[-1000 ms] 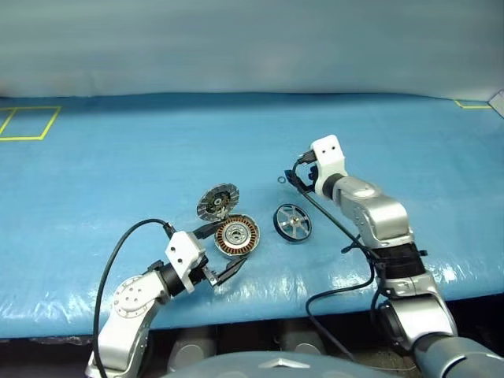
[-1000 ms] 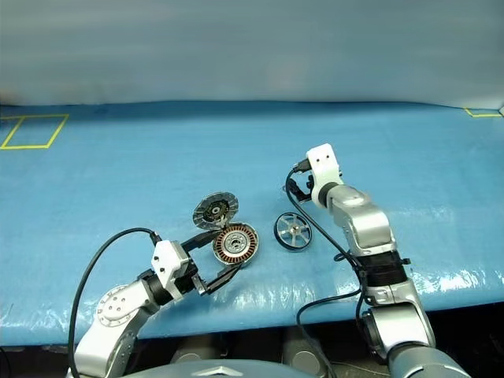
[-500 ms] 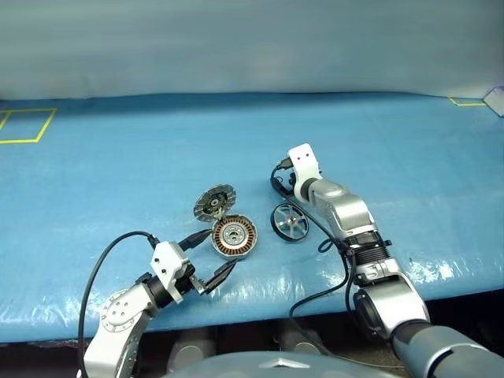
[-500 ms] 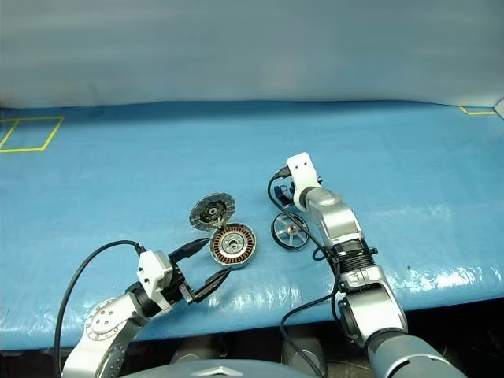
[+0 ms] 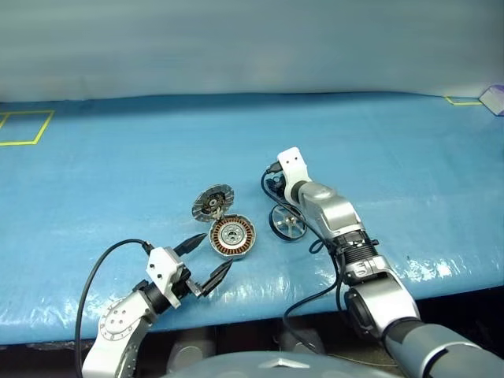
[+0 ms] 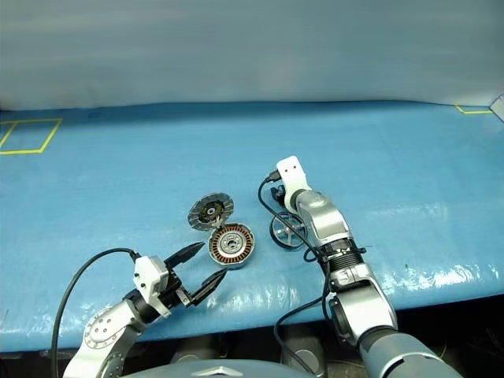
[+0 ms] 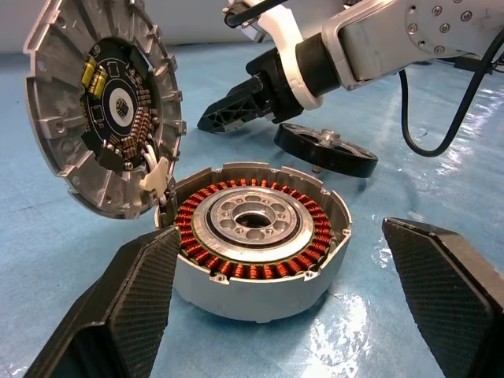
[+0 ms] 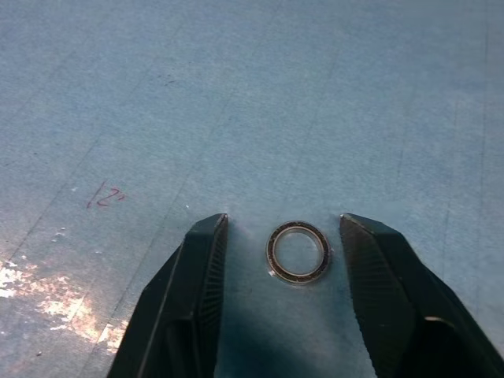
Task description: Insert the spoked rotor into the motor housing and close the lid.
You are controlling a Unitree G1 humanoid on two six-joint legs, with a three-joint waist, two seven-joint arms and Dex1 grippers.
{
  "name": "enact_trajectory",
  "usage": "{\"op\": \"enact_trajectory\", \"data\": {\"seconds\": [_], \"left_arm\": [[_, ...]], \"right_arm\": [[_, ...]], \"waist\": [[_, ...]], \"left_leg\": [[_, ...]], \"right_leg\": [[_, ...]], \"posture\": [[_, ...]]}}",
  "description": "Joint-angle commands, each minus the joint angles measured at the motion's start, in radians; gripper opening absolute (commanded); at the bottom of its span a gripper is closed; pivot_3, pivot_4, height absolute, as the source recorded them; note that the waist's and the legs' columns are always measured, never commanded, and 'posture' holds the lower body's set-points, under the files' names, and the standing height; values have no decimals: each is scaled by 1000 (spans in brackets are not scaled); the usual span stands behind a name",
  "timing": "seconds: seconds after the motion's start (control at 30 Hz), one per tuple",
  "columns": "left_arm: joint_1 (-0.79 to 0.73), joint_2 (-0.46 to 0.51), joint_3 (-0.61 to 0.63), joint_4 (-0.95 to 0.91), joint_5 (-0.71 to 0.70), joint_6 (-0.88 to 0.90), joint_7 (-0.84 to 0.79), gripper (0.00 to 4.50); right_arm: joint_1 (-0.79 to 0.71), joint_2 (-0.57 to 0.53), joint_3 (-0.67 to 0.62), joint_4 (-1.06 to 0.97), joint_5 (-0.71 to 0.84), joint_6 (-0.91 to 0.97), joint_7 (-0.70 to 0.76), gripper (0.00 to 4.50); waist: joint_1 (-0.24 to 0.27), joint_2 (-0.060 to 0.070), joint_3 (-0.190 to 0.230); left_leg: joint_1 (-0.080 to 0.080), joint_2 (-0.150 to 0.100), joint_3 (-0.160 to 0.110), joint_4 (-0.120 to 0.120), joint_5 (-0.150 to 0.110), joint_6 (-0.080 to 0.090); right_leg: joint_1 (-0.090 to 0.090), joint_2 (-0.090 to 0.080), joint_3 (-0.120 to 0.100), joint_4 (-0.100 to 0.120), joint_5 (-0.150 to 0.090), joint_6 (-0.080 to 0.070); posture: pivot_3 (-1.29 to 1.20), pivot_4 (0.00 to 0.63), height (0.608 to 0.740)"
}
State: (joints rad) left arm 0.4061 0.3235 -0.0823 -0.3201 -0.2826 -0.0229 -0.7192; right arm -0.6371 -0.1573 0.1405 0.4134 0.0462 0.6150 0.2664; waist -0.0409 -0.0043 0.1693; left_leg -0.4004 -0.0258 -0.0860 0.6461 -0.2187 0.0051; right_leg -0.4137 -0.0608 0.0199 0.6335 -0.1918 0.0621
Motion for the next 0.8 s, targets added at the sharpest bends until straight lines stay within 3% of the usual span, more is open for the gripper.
{"op": "enact_trajectory", "data": {"seconds": [0.03,0.07,0.23,0.57,0.8], "left_arm": [[0,7,5,-5,-13,-29,-3,4500],[1,8,5,-3,-13,-31,-3,4500],[-7,27,-3,5,-17,-11,-15,4500],[-56,36,-13,29,-37,30,-16,4500],[-70,15,-17,54,7,-39,15,4500]], "right_arm": [[27,3,-18,-40,6,15,7,1225],[34,3,-21,-49,6,20,5,947],[78,9,-48,-146,17,59,-15,947],[119,-25,-105,-533,47,140,-27,947],[236,-169,-37,-862,62,247,67,947]], "waist": [[0,0,0],[2,0,0],[4,0,0],[3,2,2],[6,2,2]], "left_leg": [[0,0,0,0,0,0],[0,0,0,0,0,0],[0,0,0,-1,0,0],[-2,0,0,-2,0,0],[-4,1,-1,-2,-2,-2]], "right_leg": [[0,0,0,0,0,0],[0,0,0,0,0,0],[0,-1,0,-1,0,0],[-2,0,0,-1,0,0],[-2,-1,-1,-5,0,0]], "posture": [[0,150,740],[0,150,740],[0,150,740],[0,150,740],[0,150,740]]}}
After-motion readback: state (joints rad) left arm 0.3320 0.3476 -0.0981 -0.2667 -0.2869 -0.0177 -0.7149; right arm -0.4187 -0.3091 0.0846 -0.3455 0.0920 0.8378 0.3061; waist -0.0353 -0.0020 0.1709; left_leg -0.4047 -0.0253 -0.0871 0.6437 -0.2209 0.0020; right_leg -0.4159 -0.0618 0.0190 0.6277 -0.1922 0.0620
